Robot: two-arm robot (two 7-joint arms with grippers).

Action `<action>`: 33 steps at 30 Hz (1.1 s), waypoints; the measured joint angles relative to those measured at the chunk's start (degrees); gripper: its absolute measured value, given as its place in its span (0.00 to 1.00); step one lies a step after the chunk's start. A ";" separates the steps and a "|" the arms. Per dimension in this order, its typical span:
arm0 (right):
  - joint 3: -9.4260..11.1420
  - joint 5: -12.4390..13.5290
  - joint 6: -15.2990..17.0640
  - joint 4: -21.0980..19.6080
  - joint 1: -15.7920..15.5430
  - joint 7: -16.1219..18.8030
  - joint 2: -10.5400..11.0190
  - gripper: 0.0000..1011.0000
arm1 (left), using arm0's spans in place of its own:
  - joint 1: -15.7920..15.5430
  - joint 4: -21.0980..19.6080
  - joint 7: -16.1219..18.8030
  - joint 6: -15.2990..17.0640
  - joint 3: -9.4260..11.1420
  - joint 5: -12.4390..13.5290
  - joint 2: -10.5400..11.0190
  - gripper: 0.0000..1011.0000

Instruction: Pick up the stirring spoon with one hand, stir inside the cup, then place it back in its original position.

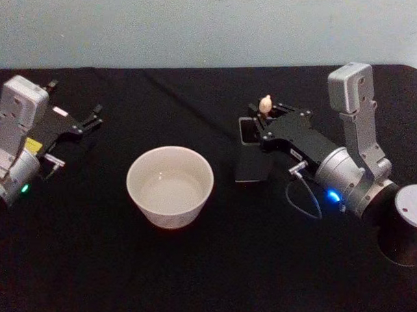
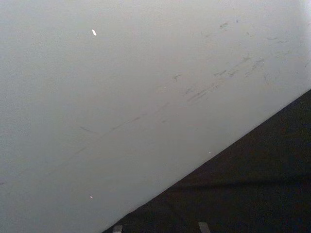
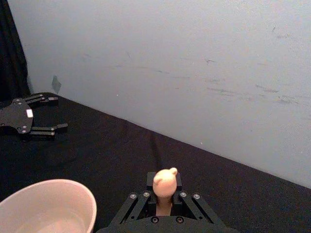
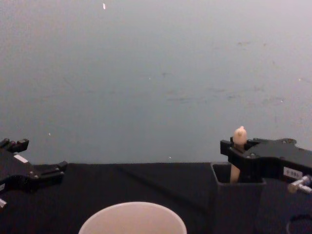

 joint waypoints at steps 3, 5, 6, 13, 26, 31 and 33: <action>0.01 0.02 -0.01 -0.01 0.01 0.00 0.00 0.17 | 0.00 0.00 0.00 0.00 0.00 0.00 0.00 0.99; 0.02 0.06 -0.02 -0.01 0.01 0.00 0.00 0.19 | 0.00 0.00 0.00 0.00 0.00 0.00 0.00 0.99; 0.02 0.07 -0.02 -0.01 0.01 0.00 0.00 0.20 | 0.00 0.00 0.00 0.00 0.00 0.00 0.00 0.99; 0.06 0.17 -0.05 -0.01 0.01 0.00 -0.01 0.41 | 0.00 0.00 0.00 0.00 0.00 0.00 0.00 0.99; 0.05 0.24 -0.11 -0.02 0.01 0.00 0.00 0.81 | 0.00 0.00 0.00 0.00 0.00 0.00 0.00 0.99; 0.05 0.26 -0.11 -0.02 0.02 -0.01 0.00 0.95 | 0.00 0.00 0.00 0.00 0.00 0.00 0.00 0.99; 0.05 0.27 -0.11 -0.02 0.02 0.00 0.00 0.99 | 0.00 0.00 0.00 0.00 0.00 0.00 0.00 0.99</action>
